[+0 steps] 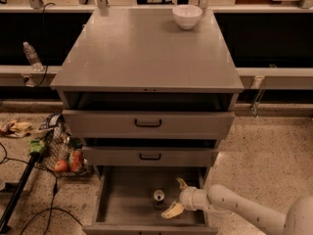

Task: Pick redbull can from bottom drawer and place on counter

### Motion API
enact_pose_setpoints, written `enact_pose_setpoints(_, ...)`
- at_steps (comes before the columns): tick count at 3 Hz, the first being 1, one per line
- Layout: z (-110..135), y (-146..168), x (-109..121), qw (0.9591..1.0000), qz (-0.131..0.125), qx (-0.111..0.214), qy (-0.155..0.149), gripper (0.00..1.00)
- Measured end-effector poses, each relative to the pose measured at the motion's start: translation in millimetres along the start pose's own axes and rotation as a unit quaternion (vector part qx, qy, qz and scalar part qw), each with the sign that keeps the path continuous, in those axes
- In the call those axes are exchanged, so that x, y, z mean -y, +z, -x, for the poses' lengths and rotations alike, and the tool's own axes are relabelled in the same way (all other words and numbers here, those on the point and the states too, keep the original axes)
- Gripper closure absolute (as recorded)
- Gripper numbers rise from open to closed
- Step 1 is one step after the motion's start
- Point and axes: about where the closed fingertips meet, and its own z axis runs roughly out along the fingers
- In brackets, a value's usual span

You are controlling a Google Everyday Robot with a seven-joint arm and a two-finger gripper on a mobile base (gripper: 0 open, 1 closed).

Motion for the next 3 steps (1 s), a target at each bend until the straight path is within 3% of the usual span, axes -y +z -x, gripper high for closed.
enact_pose_setpoints(2,-14,46,5,0.9991,0.019,0.03,0.026,0.0)
enact_pose_setpoints(3,-17,62,5,0.9981,0.039,0.036,0.031,0.14)
